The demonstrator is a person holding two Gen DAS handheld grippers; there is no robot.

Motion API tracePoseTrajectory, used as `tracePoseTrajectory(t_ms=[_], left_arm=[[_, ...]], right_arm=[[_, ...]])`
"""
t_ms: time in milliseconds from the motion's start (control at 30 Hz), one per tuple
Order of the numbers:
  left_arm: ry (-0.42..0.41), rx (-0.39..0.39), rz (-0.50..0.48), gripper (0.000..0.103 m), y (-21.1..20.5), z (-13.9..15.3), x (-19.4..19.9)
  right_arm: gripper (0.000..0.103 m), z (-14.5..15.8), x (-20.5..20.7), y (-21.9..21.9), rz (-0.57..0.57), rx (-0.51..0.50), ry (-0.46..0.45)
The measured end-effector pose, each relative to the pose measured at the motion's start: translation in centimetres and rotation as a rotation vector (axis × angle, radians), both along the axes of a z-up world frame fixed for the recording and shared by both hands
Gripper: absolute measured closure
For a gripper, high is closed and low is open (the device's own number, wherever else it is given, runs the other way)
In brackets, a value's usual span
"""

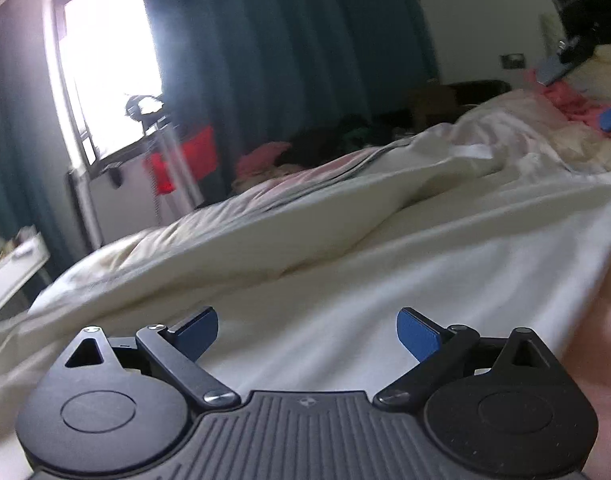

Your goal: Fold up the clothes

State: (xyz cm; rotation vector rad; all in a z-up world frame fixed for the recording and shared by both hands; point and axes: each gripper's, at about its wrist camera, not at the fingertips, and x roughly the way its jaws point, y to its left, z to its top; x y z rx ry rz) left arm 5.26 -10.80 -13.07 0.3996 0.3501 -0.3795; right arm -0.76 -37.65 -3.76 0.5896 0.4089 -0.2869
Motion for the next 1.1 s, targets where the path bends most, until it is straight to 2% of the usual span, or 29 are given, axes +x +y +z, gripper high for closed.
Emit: tracePoseTrajectory(t_ms=[100,267,367,500,567,600,633,700,767,800,833,900,1033,1100], left_arm=[[-0.012,0.032,-0.066,0.006,-4.6,0.3,2.8],[0.045,0.040,-0.157,0.006,-15.4,0.1,9.8],[0.077,0.110,-0.212,0.007,-21.2,-1.3,13.1],[0.013,0.173,-0.214,0.007,-25.8,-3.3,15.7],[0.036,0.189,-0.189,0.011,-27.4,-4.3,17.5],[0.048,0.197,-0.181,0.018,-28.2,-4.8,18.3],[0.058,0.204,-0.187,0.029,-28.9,-5.1,18.7],[0.060,0.210,-0.214,0.043,-29.9,-5.4,19.1],[0.069,0.213,-0.223,0.064,-31.3,-5.5,19.4],[0.082,0.208,-0.224,0.087,-32.1,-5.4,19.5],[0.102,0.196,-0.221,0.098,-32.9,-5.0,19.6],[0.117,0.148,-0.204,0.099,-34.0,-3.8,19.8],[0.124,0.004,-0.190,0.099,-34.6,-1.0,19.3],[0.180,0.017,-0.240,0.099,-35.0,-1.7,18.9]], right_arm=[[0.027,-0.9,-0.2,-2.2,-0.089,0.055,0.000],[0.026,-2.7,0.2,-5.3,-0.153,0.138,-0.001],[0.025,-4.0,1.0,-6.6,-0.191,0.175,0.025],[0.025,-5.3,2.0,-7.7,-0.207,0.222,0.044],[0.025,-5.6,2.1,-7.9,-0.212,0.234,0.045],[0.025,-5.8,2.2,-8.0,-0.215,0.240,0.045],[0.025,-6.0,2.3,-8.2,-0.217,0.246,0.045],[0.025,-6.3,2.5,-8.4,-0.222,0.258,0.045],[0.025,-6.6,2.7,-8.6,-0.226,0.270,0.046],[0.025,-6.8,2.7,-8.7,-0.229,0.276,0.046],[0.025,-6.9,2.8,-8.8,-0.231,0.282,0.046],[0.025,-7.3,3.0,-9.0,-0.236,0.294,0.046],[0.025,-7.4,2.8,-9.2,-0.256,0.307,0.048],[0.025,-7.1,2.6,-9.2,-0.260,0.290,0.042]])
